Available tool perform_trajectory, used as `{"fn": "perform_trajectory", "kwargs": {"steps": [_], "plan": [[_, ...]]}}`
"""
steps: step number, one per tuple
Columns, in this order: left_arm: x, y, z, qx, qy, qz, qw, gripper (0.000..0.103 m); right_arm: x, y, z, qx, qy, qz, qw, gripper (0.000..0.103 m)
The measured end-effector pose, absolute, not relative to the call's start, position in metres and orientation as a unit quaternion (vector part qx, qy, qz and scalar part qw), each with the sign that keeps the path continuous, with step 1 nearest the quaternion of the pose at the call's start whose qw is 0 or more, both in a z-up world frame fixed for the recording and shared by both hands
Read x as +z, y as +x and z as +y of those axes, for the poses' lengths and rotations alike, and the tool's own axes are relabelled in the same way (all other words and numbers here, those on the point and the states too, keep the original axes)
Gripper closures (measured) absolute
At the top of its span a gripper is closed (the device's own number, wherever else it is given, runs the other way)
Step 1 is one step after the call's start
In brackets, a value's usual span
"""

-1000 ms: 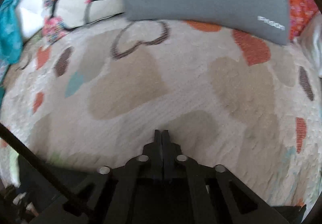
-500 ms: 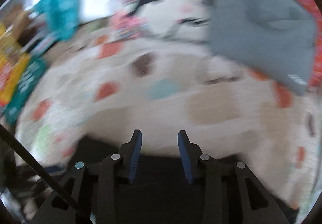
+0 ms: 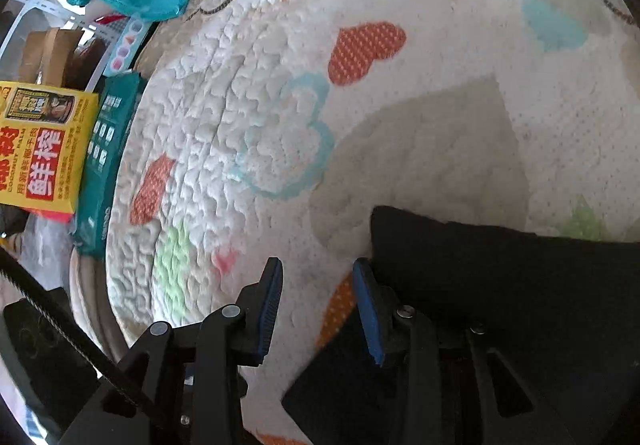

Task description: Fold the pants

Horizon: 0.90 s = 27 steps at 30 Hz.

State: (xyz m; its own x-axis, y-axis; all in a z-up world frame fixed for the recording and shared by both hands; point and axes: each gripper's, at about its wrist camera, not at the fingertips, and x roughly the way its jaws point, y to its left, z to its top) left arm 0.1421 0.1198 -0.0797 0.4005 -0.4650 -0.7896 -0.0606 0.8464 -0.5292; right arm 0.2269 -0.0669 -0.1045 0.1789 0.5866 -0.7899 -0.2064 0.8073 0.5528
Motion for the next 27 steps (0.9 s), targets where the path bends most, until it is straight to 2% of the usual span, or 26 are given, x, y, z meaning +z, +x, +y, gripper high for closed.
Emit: {"fn": "perform_trajectory", "kwargs": {"steps": [5,11,16,20,25,27], "plan": [[-0.068,0.139,0.116,-0.150,-0.256,0.506,0.810,0.062,-0.057,0.211,-0.107,0.280,0.187,0.514,0.788,0.060],[-0.047,0.134,0.054,-0.233,-0.187,0.481,0.824,0.061,-0.034,0.185,-0.243,0.151,0.166,0.495,0.839,0.060],[-0.051,0.135,-0.007,-0.273,-0.130,0.501,0.811,0.060,-0.029,0.112,-0.412,0.020,0.281,0.462,0.841,0.059],[-0.064,0.134,-0.057,-0.291,-0.079,0.523,0.797,0.060,-0.027,0.032,-0.513,-0.088,0.320,0.426,0.841,0.044],[-0.084,0.127,-0.106,-0.285,-0.020,0.537,0.794,0.059,-0.053,-0.023,-0.575,-0.162,0.344,0.423,0.822,0.043],[-0.084,0.124,-0.117,-0.275,0.002,0.524,0.806,0.052,-0.068,-0.028,-0.586,-0.171,0.353,0.427,0.814,0.043]]}}
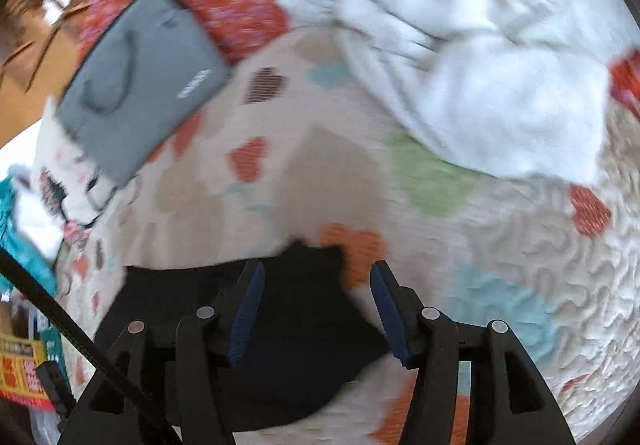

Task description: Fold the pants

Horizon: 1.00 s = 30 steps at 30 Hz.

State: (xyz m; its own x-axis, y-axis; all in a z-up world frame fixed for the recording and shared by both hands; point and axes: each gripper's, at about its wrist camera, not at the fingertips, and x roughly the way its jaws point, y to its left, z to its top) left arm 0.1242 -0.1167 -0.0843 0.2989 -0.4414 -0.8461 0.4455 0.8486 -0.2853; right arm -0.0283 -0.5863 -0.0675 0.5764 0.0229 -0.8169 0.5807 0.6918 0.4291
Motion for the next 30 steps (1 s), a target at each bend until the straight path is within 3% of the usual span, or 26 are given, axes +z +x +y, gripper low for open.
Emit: {"fn": "perform_trajectory", "kwargs": {"steps": [2,7,9,12,14,18,20,24,30], "plan": [[-0.086,0.122,-0.121,-0.270,0.006,0.519,0.811,0.044,-0.080,-0.028,-0.590,-0.169,0.353,0.433,0.812,0.043],[-0.090,0.110,-0.134,-0.257,0.055,0.492,0.830,0.041,-0.101,-0.010,-0.574,-0.093,0.344,0.447,0.820,0.044],[-0.092,0.103,-0.141,-0.254,0.089,0.474,0.838,0.040,-0.106,-0.004,-0.563,-0.055,0.333,0.466,0.818,0.079],[-0.090,0.101,-0.142,-0.256,0.100,0.466,0.841,0.041,-0.092,-0.003,-0.550,-0.059,0.276,0.466,0.839,0.084],[-0.079,0.106,-0.140,-0.268,0.090,0.469,0.837,0.073,-0.079,-0.012,-0.565,-0.089,0.284,0.439,0.848,0.084],[-0.034,0.105,-0.164,-0.309,0.097,0.428,0.844,0.074,-0.080,-0.026,-0.595,-0.160,0.285,0.425,0.844,0.080],[-0.018,0.107,-0.196,-0.345,0.101,0.423,0.832,0.070,-0.087,-0.038,-0.614,-0.163,0.343,0.411,0.829,0.060],[-0.011,0.116,-0.284,-0.418,0.102,0.436,0.790,0.066,-0.088,-0.071,-0.626,-0.147,0.433,0.379,0.804,0.059],[-0.044,0.114,-0.430,-0.481,0.155,0.472,0.723,0.065,-0.109,-0.097,-0.595,-0.094,0.514,0.372,0.767,0.052]]}}
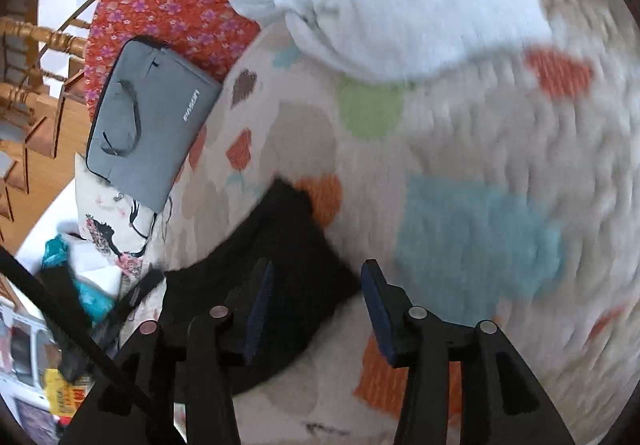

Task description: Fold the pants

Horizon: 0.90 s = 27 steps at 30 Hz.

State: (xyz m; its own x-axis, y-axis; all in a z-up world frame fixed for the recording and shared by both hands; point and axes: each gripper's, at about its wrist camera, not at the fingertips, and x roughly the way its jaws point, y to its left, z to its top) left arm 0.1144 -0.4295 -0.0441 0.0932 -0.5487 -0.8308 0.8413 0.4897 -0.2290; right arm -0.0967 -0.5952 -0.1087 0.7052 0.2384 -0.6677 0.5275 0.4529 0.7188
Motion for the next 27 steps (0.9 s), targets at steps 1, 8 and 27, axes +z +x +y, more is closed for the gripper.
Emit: {"fn": "perform_trajectory", "kwargs": {"steps": [1,8,27], "plan": [[-0.050,0.113,-0.444,-0.486,0.159,0.480,0.713,0.065,-0.114,-0.095,-0.590,-0.088,0.525,0.375,0.759,0.051],[-0.092,0.107,-0.515,-0.507,0.194,0.518,0.661,0.062,-0.130,-0.086,-0.574,-0.070,0.541,0.364,0.755,0.045],[-0.071,0.068,-0.530,-0.563,0.247,0.482,0.623,0.093,-0.113,-0.052,-0.558,-0.032,0.466,0.338,0.817,0.080]]}}
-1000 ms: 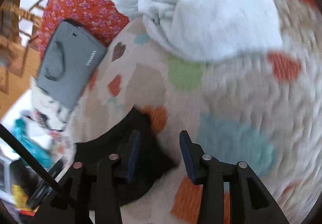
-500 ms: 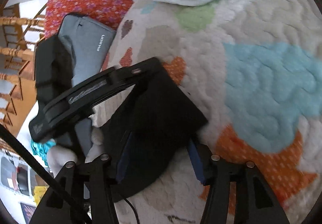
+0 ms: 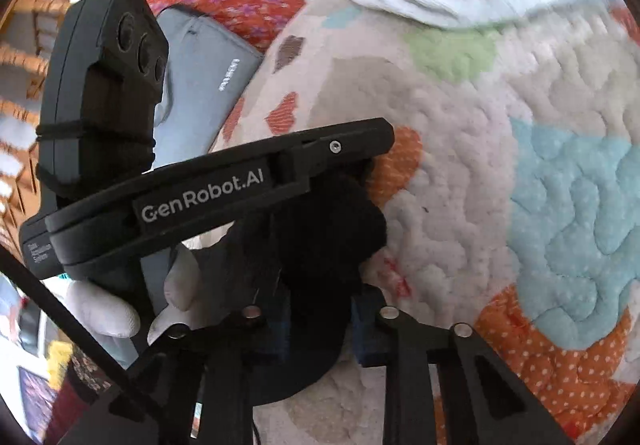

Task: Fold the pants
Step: 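Fold the held pants over once more and open both tools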

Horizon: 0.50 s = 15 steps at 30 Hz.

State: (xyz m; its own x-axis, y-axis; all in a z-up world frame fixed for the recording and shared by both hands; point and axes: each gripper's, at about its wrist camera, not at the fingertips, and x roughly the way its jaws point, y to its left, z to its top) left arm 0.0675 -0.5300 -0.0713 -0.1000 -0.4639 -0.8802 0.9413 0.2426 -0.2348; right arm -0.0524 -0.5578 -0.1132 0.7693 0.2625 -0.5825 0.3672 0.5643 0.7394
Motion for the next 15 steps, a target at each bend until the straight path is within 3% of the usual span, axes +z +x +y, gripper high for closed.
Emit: {"fn": "perform_trajectory", "kwargs": {"steps": [8,15], "plan": [[-0.023,0.105,-0.452,-0.558,0.148,0.469,0.669,0.093,-0.077,-0.031,-0.521,0.011,0.409,0.321,0.854,0.081],[-0.031,0.141,-0.366,-0.514,0.051,0.490,0.702,0.093,-0.065,0.004,-0.460,0.059,0.342,0.351,0.869,0.081]]}}
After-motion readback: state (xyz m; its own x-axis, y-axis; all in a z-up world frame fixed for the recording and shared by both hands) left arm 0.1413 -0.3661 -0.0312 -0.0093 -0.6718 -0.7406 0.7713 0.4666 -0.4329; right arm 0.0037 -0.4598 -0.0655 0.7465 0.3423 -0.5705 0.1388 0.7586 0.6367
